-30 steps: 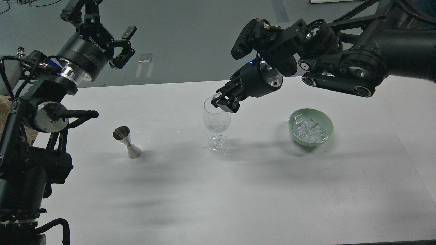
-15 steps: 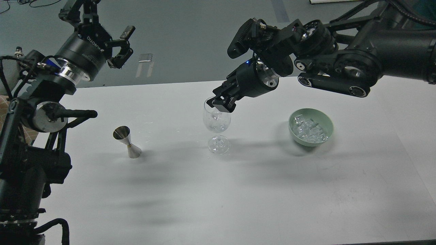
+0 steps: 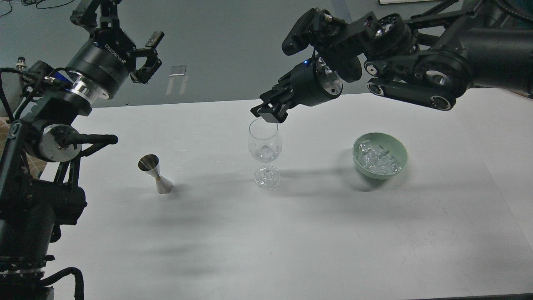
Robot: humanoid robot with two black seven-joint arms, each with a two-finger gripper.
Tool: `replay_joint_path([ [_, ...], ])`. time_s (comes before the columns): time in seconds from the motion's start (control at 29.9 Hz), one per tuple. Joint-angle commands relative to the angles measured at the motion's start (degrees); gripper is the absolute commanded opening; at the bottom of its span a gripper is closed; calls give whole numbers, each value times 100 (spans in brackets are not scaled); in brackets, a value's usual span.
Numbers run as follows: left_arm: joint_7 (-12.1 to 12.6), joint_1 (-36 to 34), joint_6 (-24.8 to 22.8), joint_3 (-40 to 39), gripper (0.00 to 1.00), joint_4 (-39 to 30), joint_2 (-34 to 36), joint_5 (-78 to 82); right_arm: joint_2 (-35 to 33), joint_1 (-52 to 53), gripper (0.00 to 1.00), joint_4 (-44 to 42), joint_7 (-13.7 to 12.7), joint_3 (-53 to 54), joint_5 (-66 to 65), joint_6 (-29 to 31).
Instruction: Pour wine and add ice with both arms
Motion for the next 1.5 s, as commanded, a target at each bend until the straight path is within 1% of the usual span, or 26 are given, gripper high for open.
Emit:
replay_joint_path([
  [0.0, 0, 8, 0, 0, 98, 26, 19, -20, -133, -65, 96, -513, -50, 434, 1054, -325],
  [0.13, 9, -1, 0, 0, 98, 70, 20, -38, -292, -381, 97, -743, -41, 971, 1970, -633],
  [0.23, 26, -1, -8, 26, 98, 97, 28, -99, -502, -986, 99, -953, -32, 1812, 2594, -722],
  [0.27, 61, -1, -9, 35, 98, 106, 28, -99, -555, -1275, 99, -980, -6, 2216, 2709, -730],
  [0.33, 123, -18, -43, 44, 98, 141, 28, -99, -582, -1593, 99, -989, -6, 2675, 2754, -731],
  [0.37, 201, -53, -105, 53, 98, 263, 28, -99, -617, -1908, 99, -989, -6, 3182, 2781, -731],
  [0.4, 228, -71, -140, 53, 98, 334, 28, -99, -626, -2059, 99, -998, -6, 3422, 2781, -731],
  [0.47, 290, -211, -342, 62, 98, 632, 46, -99, -626, -2603, 100, -1007, 12, 4308, 2912, -722],
  [0.53, 290, -317, -412, 79, 98, 782, 98, -99, -626, -2833, 100, -1007, 20, 4627, 3157, -696],
  [0.57, 290, -387, -456, 88, 98, 930, 177, -99, -635, -2991, 100, -1007, 29, 4855, 3489, -661],
  [0.67, 281, -589, -518, 106, 98, 1370, 266, -91, -687, -3229, 100, -998, 47, 5164, 4307, -555],
  [0.8, 281, -826, -597, 115, 98, 1784, 187, -91, -731, -3466, 100, -989, 193, 5489, 4618, -292],
  [0.87, 238, -1045, -737, 254, 98, 2117, 134, -91, -766, -3685, 100, -981, 193, 5831, 4627, 128],
  [0.94, 211, -1256, -895, 439, 98, 2468, 134, -91, -845, -3800, 100, -972, 193, 5929, 4627, 376],
  [0.97, 211, -1258, -896, 440, 98, 2470, 134, -91, -846, -3801, 100, -972, 193, 5929, 4627, 377],
  [1.0, 202, -1432, -998, 518, 98, 2722, 134, -91, -889, -3844, 100, -937, 193, 5929, 4635, 412],
  [1.07, 185, -1714, -998, 615, 98, 3145, 134, -47, -916, -3924, 100, -919, 193, 5947, 4627, 438],
  [1.14, 167, -2108, -998, 904, 98, 3689, 151, -3, -925, -3950, 100, -910, 193, 5947, 4627, 456],
  [1.17, 167, -2110, -998, 906, 98, 3692, 151, -3, -925, -3950, 100, -910, 193, 5947, 4627, 456],
  [1.2, 141, -2319, -998, 1114, 98, 3953, 151, 6, -925, -3950, 100, -910, 193, 5947, 4627, 456],
  [1.24, 62, -2486, -998, 1308, 98, 4155, 151, 6, -925, -3950, 100, -910, 193, 5955, 4627, 456],
  [1.27, 18, -2566, -998, 1414, 98, 4244, 160, 15, -925, -3950, 100, -910, 193, 5956, 4627, 456],
  [1.3, -87, -2715, -998, 1668, 98, 4376, 169, 24, -916, -3950, 100, -910, 193, 5964, 4627, 456],
  [1.34, -131, -2804, -998, 1914, 98, 4447, 186, 50, -916, -3950, 100, -910, 193, 5964, 4627, 456],
  [1.44, -149, -2875, -998, 2249, 98, 4456, 256, 199, -916, -3950, 100, -910, 193, 5964, 4627, 456],
  [1.47, -149, -2875, -998, 2250, 98, 4456, 257, 217, -916, -3950, 100, -910, 193, 5964, 4627, 456],
])
